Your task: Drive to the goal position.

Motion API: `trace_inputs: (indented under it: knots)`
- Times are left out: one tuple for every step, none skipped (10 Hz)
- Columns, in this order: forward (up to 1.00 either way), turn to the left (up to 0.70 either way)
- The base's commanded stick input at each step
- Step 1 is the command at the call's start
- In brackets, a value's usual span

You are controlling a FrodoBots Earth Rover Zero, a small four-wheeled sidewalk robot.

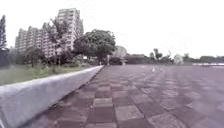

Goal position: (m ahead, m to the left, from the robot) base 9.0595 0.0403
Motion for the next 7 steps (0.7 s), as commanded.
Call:
trace_inputs:
  knots:
    - [1.00, 0.00]
    - [1.00, 0.00]
    - [1.00, 0.00]
    - [1.00, 0.00]
    - [1.00, 0.00]
    - [1.00, 0.00]
    - [1.00, 0.00]
